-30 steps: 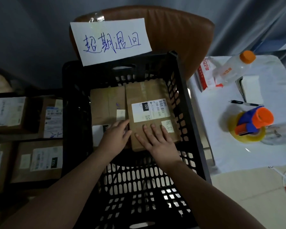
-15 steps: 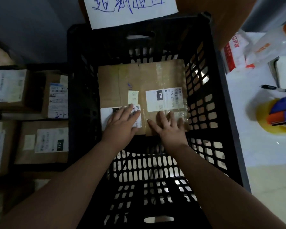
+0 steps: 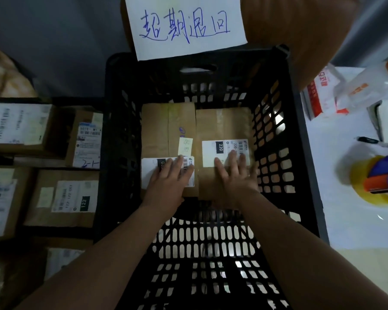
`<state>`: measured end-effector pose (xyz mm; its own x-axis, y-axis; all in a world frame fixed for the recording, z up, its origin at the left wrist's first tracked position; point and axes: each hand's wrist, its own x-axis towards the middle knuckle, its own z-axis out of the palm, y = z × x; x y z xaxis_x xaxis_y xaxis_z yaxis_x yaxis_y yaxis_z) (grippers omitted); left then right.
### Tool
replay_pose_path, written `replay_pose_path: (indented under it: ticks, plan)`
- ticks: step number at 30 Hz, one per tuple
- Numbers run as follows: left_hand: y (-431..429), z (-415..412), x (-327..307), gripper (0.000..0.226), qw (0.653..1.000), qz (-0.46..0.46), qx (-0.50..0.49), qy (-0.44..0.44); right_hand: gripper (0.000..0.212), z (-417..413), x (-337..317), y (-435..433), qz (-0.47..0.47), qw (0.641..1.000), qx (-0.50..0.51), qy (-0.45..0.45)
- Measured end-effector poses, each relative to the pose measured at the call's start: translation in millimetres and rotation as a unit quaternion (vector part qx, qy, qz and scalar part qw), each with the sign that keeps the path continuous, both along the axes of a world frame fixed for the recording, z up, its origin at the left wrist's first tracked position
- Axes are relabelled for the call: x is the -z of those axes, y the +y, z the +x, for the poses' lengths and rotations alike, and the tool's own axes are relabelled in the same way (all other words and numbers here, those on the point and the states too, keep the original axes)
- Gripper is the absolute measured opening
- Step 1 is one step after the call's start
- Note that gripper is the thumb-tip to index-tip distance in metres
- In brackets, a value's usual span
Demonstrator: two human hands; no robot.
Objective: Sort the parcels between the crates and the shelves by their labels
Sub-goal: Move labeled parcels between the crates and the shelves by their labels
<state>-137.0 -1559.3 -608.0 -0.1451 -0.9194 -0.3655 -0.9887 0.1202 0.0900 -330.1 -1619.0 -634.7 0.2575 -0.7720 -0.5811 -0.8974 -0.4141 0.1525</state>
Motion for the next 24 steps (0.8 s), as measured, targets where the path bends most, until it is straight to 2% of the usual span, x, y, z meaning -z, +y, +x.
replay_pose_path:
  ticks: [3,8,11,15,21,24]
  plan:
    - [-1.3,-1.4,2.7,0.091,1.000,-0.013,0.001,-0.014,0.136,3.2,3.4,1.4,0.001,1.000,-0.005,0.019]
    - [-2.1,-5.7,-0.2,0.091,1.000,-0.009,-0.015,-0.015,0.118,0.7,3.6,1.2,0.004,1.000,0.019,-0.014]
    - [-3.8,-9.2,-6.2,0.090,0.999,0.011,-0.027,-0.016,0.119,1.6,-6.2,-3.3,0.022,1.000,0.007,-0.001]
    - [-10.3,-14.6,-26.9,0.088,0.998,0.055,-0.039,-0.012,0.100,4.4,-34.6,-16.7,0.023,0.999,-0.009,-0.034]
    - [-7.8,-8.0,-100.6,0.068,0.996,-0.044,-0.067,-0.025,0.074,23.0,-113.6,-21.6,-0.054,0.989,-0.085,-0.110]
    - [5.7,10.3,-156.3,0.061,0.989,-0.113,-0.089,-0.038,0.071,38.9,-166.9,-13.5,-0.084,0.978,-0.118,-0.150]
